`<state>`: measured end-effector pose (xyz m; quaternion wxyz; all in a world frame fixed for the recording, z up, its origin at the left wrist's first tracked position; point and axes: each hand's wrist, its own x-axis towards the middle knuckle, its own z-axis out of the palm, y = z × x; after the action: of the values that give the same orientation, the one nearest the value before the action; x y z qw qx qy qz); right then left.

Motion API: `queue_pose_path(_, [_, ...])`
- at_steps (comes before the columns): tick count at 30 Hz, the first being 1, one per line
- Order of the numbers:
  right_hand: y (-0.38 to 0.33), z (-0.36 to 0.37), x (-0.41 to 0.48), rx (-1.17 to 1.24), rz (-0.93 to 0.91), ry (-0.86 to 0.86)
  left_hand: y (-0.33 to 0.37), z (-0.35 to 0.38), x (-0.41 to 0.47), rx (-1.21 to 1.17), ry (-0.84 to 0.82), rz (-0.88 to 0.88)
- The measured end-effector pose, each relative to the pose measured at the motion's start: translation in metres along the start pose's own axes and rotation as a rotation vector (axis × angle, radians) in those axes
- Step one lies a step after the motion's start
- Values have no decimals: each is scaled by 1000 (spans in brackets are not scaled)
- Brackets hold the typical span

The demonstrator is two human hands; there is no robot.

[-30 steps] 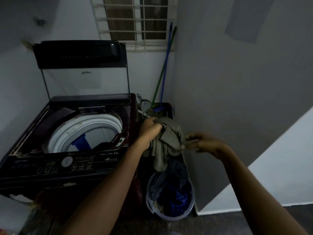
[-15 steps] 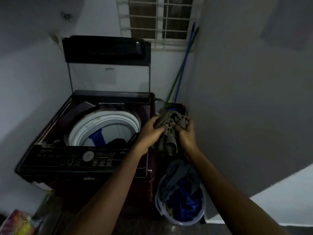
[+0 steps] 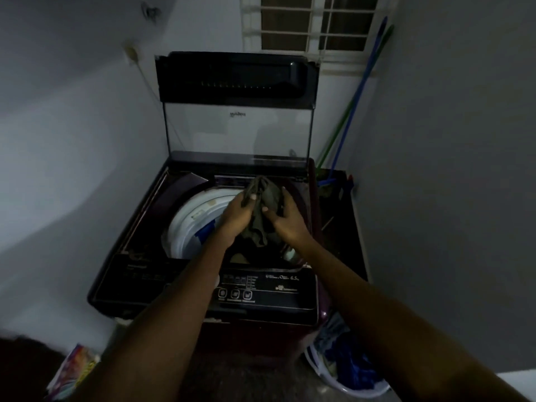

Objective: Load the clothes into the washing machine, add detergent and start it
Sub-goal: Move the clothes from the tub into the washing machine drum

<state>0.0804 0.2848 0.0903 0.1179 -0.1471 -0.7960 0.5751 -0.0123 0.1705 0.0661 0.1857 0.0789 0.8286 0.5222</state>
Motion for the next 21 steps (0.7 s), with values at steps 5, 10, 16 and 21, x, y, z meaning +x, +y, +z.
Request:
queue_pose_path(5, [34,-8,19,-386,202,-127,-30,-25,19,229,-116,-50])
queue_pose_path(10, [48,-27,12,-419,157,46,-34,-5,4,257,-83,63])
queue_pose_path(16, [66,-65,-9,-412,162,241,-18,40,-23,301,-152,239])
queue_pose_path(21, [91,-108,-37,-397,215,326,-7,94,-55,348,-157,386])
